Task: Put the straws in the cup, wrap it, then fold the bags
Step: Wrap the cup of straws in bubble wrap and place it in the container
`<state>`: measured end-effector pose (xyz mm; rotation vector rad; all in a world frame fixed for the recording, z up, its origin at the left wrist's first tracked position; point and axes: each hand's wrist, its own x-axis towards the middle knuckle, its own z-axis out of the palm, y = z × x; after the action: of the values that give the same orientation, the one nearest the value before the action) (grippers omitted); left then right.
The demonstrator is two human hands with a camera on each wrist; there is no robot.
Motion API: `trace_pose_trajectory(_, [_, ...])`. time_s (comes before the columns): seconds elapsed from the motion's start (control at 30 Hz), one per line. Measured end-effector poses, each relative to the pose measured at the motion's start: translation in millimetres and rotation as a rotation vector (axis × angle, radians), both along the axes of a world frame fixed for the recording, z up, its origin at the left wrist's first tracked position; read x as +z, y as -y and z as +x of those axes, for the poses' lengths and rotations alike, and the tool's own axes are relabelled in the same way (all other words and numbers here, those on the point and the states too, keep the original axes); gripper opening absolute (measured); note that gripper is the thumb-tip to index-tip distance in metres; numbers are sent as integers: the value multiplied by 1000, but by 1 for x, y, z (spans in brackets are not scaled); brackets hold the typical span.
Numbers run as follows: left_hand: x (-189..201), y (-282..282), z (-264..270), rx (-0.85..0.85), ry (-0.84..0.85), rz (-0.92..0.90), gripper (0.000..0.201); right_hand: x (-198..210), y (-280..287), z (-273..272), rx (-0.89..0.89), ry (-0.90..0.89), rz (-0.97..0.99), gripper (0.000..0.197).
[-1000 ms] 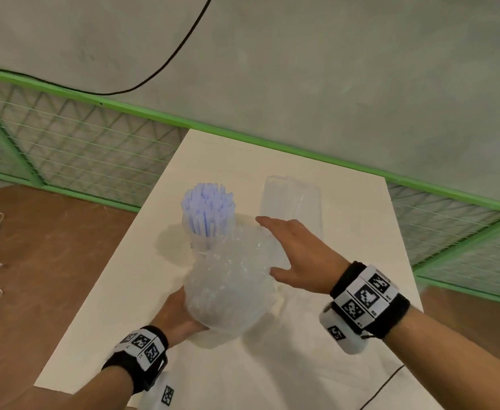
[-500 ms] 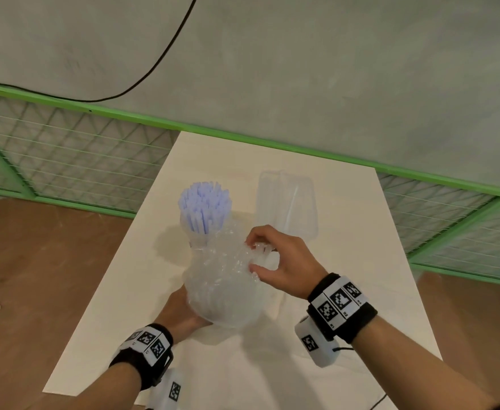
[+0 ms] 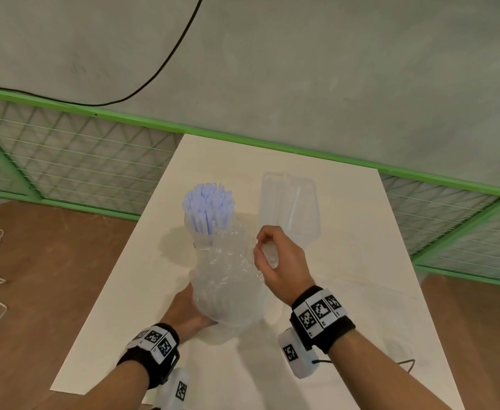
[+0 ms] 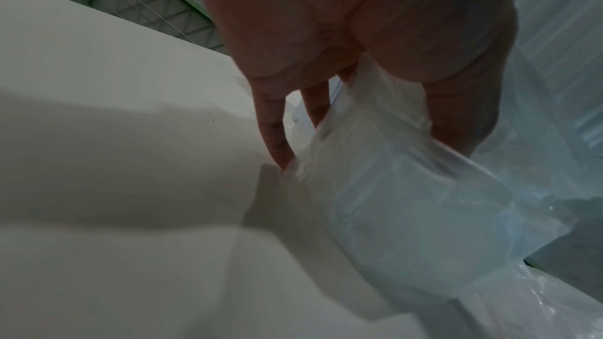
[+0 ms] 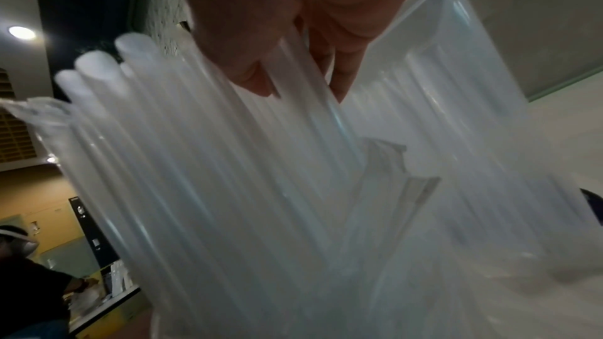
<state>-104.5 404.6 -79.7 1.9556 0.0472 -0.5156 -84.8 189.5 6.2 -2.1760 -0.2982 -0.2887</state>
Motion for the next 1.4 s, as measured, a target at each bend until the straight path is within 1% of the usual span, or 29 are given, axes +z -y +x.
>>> trace_pose_trajectory(0.1, [-1,0,0,-7,8,16,86,-4,-2,2,-26,87,-49,14])
trace_pose_trajectory(0.2, [0,1,0,-18,31,41,78,-7,-2,6,-43,123,-79,10])
trace_pose_trajectory(0.3, [0,1,-1,-29,43,45,76,-6,-2,9,-77,163,-63,10])
trace_pose_trajectory(0.4, [0,0,-1,-17,23,33,78,6,-1,12,-116,215,-42,10])
trace_pose_trajectory(0.5, [1,0,-1,3,-7,30,82,30,5,19,-173,296,10,15])
trace_pose_trajectory(0.57, [2,0,-1,10,-20,19,84,52,13,25,-228,303,65,18])
trace_pose_trajectory(0.7, [6,1,-2,11,-46,23,84,101,35,35,-252,288,269,17])
trace_pose_trajectory(0.83, [12,2,-5,31,-57,11,68,159,63,44,-234,390,408,17])
trace_pose_trajectory(0.93, [18,4,-6,39,-67,2,61,186,84,60,-199,463,428,16])
trace_pose_trajectory(1.0, [21,5,-7,50,-88,1,67,183,97,83,-177,417,379,15])
trace_pose_trajectory(1.07, [24,6,-7,65,-106,-17,78,164,106,111,-153,313,282,14])
trace_pose_trajectory(1.1, [24,6,-6,66,-108,-28,82,150,109,122,-145,256,207,13])
trace_pose_trajectory(1.17, [26,6,-7,76,-125,-30,85,121,113,139,-132,166,-11,14])
trace_pose_trajectory(1.2, [29,6,-7,75,-134,-30,85,106,113,143,-113,115,-140,19])
trace_pose_trajectory(1.3, [29,5,-8,63,-148,-37,82,62,109,146,26,-151,-515,48])
trace_pose_trajectory(1.33, [29,6,-8,63,-147,-43,76,49,109,147,78,-218,-602,57])
trace_pose_trajectory(1.37, [28,7,-9,65,-135,-41,67,40,108,148,107,-248,-655,65])
trace_pose_trajectory(1.4, [33,9,-10,68,-127,-43,63,35,109,151,106,-255,-676,73])
